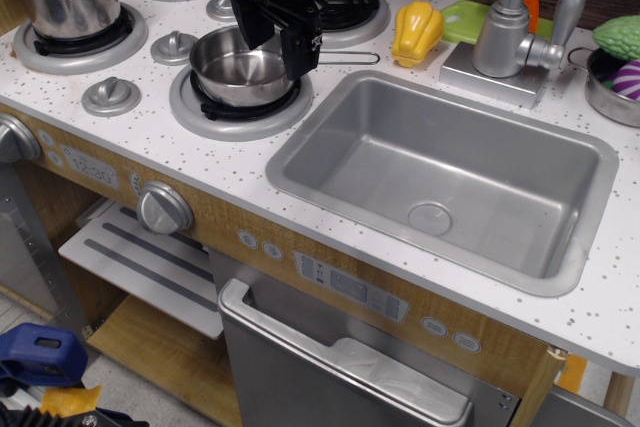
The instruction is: Pick up pan from stove
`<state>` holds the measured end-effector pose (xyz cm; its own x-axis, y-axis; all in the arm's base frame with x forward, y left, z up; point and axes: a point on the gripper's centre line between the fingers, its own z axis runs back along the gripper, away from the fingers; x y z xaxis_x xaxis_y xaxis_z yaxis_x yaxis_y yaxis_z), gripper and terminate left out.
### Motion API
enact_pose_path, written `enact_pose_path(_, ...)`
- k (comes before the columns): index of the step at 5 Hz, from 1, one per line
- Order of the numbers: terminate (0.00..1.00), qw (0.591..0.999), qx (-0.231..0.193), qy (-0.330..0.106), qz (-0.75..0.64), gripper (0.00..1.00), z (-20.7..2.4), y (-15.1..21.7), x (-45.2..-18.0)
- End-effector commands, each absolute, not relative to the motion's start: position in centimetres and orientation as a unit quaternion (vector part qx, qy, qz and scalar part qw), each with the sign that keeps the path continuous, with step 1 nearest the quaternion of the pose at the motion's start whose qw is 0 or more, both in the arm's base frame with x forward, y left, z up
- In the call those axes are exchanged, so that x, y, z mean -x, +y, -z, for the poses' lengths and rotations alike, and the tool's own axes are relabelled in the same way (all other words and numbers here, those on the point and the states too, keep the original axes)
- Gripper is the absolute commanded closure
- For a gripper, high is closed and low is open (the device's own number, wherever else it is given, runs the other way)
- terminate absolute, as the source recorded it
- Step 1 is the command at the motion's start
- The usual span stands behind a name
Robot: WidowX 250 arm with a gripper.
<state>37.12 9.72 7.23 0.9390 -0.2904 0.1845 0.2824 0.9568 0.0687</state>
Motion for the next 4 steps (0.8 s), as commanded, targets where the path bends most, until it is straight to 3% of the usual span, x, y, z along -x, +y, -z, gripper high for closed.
enact_pose_path(1, 0.00, 0.984, -0.021, -0.097, 0.145, 0.00, -7.2, 9.7, -37.1)
enact_pose_path(4, 0.00, 0.979, -0.032, -0.119, 0.162, 0.00, -4.9, 11.0, -37.4)
